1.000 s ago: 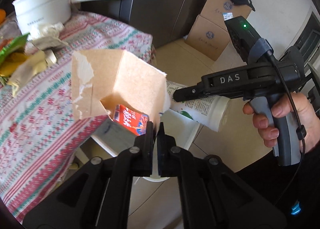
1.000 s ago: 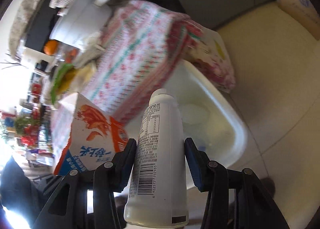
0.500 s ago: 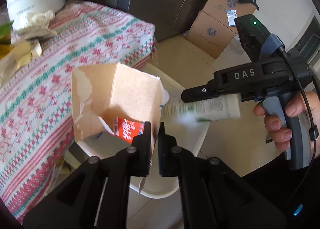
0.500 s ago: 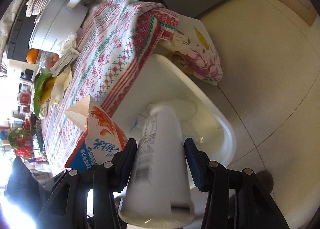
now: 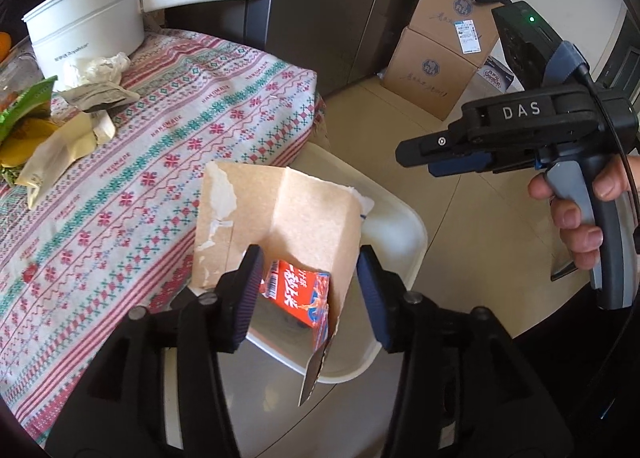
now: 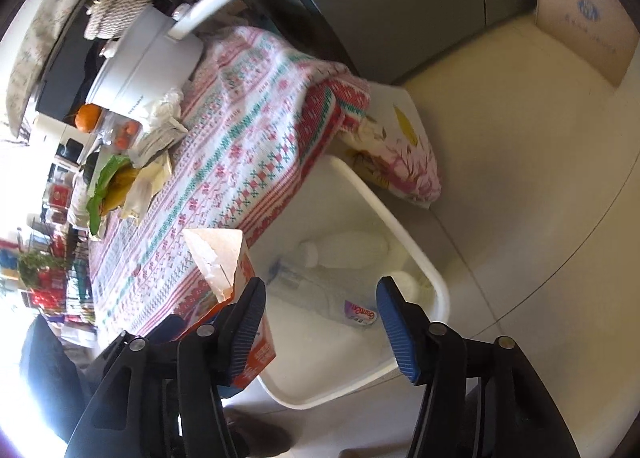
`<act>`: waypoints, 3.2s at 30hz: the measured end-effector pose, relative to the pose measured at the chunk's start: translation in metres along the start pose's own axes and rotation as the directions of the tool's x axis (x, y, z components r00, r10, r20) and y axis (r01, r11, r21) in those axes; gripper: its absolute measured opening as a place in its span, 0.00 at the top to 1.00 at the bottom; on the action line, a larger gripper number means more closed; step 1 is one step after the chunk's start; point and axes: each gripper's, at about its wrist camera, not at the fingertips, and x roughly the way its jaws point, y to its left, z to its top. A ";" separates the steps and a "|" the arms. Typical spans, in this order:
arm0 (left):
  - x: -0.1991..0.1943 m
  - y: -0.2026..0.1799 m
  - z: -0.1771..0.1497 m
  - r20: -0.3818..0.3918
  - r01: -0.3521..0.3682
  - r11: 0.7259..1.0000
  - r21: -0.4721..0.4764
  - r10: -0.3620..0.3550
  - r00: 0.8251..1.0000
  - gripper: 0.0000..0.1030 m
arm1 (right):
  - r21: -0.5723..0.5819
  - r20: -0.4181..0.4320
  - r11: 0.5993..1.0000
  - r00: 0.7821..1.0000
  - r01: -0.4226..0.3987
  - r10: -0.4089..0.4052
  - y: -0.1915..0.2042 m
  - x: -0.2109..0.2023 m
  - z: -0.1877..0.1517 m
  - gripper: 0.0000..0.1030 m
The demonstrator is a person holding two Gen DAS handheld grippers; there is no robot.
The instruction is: Collect trash
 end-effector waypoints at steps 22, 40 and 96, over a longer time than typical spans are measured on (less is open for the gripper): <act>-0.065 0.039 0.004 0.094 -0.152 0.985 -0.078 0.159 0.983 0.20 | -0.154 0.118 0.986 0.992 0.066 -0.048 0.052 -0.026 0.001 0.30; -0.097 0.167 0.031 0.144 -0.542 0.806 -0.238 0.581 0.801 0.17 | -0.303 0.202 0.943 0.976 0.140 -0.080 0.142 -0.007 0.011 0.18; -0.138 0.210 0.002 0.131 -0.407 0.813 -0.415 0.497 0.858 0.93 | -0.582 0.390 0.713 0.903 0.392 -0.179 0.316 0.169 0.099 0.96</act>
